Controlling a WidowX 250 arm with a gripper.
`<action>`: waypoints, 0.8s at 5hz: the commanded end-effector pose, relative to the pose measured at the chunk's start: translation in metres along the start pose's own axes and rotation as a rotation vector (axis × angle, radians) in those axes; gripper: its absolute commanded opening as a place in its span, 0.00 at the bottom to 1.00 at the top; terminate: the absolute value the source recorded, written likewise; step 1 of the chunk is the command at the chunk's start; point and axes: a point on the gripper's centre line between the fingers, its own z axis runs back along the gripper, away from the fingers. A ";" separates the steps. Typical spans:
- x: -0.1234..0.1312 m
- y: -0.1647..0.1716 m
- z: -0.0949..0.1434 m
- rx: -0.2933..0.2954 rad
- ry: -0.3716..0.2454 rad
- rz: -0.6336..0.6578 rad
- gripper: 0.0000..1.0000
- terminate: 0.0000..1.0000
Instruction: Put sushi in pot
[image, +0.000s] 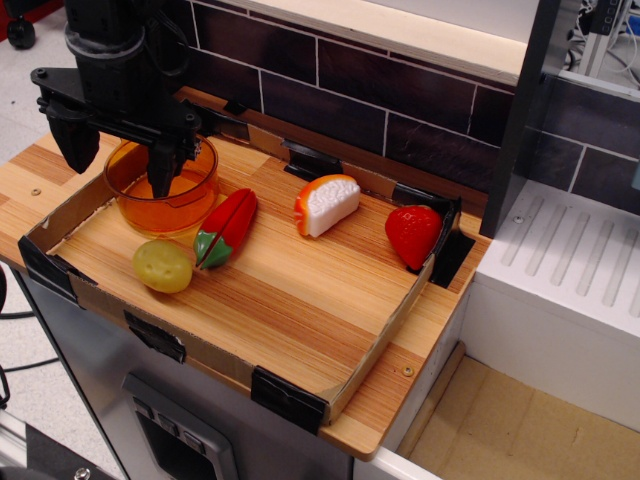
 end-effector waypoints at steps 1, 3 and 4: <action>0.000 0.000 0.000 0.000 0.000 0.000 1.00 0.00; 0.031 -0.036 0.036 -0.104 0.019 -0.003 1.00 0.00; 0.050 -0.055 0.038 -0.135 0.018 -0.017 1.00 0.00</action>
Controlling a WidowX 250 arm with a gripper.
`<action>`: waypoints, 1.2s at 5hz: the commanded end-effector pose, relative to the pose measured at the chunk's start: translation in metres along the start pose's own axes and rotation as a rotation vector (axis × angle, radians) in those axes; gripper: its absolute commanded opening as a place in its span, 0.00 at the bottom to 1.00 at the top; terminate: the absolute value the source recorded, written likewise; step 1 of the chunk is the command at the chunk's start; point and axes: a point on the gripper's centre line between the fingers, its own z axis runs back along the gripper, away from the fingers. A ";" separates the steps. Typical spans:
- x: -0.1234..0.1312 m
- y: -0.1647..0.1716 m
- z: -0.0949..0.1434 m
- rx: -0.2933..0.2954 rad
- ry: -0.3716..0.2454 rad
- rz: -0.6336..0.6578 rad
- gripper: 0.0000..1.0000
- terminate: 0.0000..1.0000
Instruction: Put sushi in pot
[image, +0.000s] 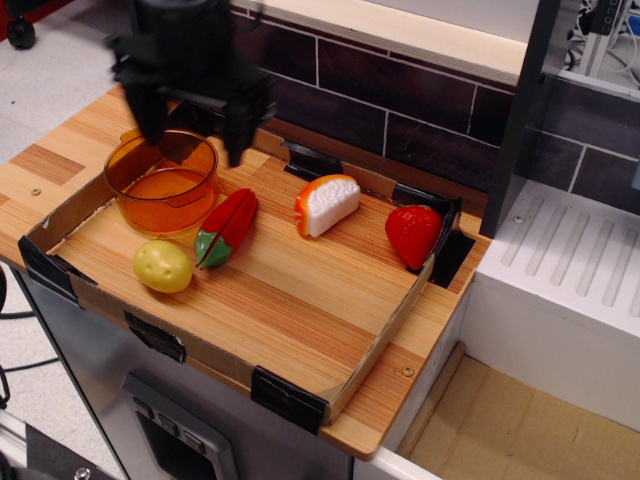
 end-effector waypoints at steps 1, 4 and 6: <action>0.040 -0.027 -0.011 -0.083 -0.031 -0.066 1.00 0.00; 0.047 -0.058 -0.056 -0.102 -0.055 -0.148 1.00 0.00; 0.045 -0.070 -0.062 -0.113 -0.047 -0.143 1.00 0.00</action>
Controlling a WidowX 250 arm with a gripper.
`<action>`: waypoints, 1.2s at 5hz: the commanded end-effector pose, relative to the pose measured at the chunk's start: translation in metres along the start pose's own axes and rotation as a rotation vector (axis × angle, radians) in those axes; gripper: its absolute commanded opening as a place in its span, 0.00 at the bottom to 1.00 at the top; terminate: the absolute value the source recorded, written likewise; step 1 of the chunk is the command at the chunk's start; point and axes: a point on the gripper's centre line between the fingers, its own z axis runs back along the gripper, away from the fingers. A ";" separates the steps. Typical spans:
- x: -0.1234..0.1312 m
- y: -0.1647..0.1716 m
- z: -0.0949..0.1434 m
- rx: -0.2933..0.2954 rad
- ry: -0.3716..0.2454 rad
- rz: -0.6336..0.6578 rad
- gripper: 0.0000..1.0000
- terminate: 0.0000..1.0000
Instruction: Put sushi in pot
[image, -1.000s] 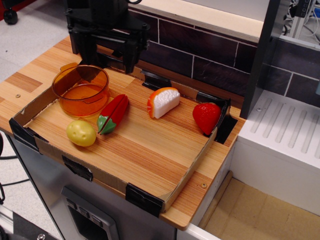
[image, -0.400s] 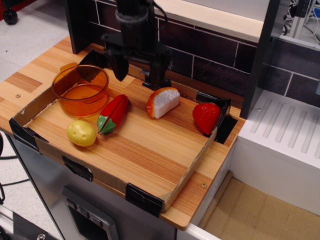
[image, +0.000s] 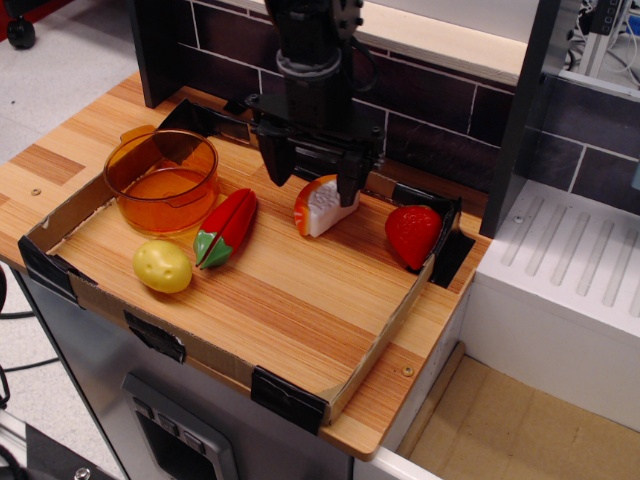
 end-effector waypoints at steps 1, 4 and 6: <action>0.009 -0.003 -0.004 0.032 -0.023 0.020 1.00 0.00; 0.005 -0.002 -0.012 0.049 0.003 -0.006 0.00 0.00; 0.002 0.005 0.047 -0.037 -0.062 0.015 0.00 0.00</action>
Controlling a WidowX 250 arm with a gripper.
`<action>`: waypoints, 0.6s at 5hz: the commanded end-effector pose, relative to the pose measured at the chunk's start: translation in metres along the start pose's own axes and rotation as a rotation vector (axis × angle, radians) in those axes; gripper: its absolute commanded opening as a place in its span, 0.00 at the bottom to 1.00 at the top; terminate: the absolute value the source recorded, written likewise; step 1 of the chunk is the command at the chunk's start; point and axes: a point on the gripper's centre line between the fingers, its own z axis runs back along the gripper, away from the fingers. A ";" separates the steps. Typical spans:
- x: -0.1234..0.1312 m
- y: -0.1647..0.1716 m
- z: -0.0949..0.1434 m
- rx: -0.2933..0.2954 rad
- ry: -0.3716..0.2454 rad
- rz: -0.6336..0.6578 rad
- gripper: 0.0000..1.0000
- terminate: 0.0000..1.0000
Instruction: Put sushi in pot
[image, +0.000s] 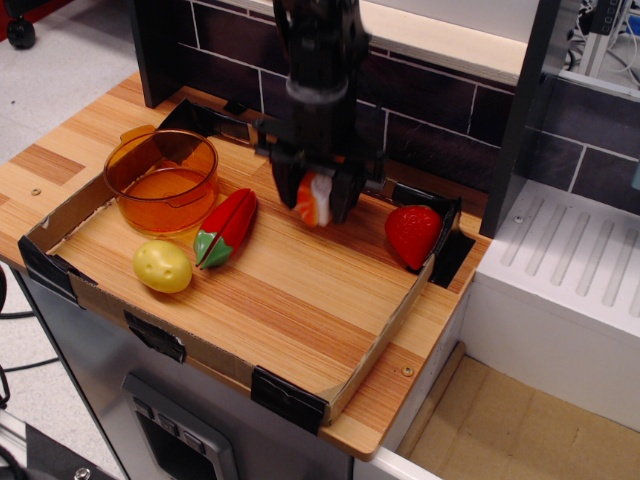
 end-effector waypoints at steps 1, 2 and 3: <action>-0.001 0.025 0.071 -0.045 -0.102 0.034 0.00 0.00; -0.002 0.061 0.061 0.040 0.006 0.018 0.00 0.00; -0.007 0.091 0.046 0.088 -0.001 -0.005 0.00 0.00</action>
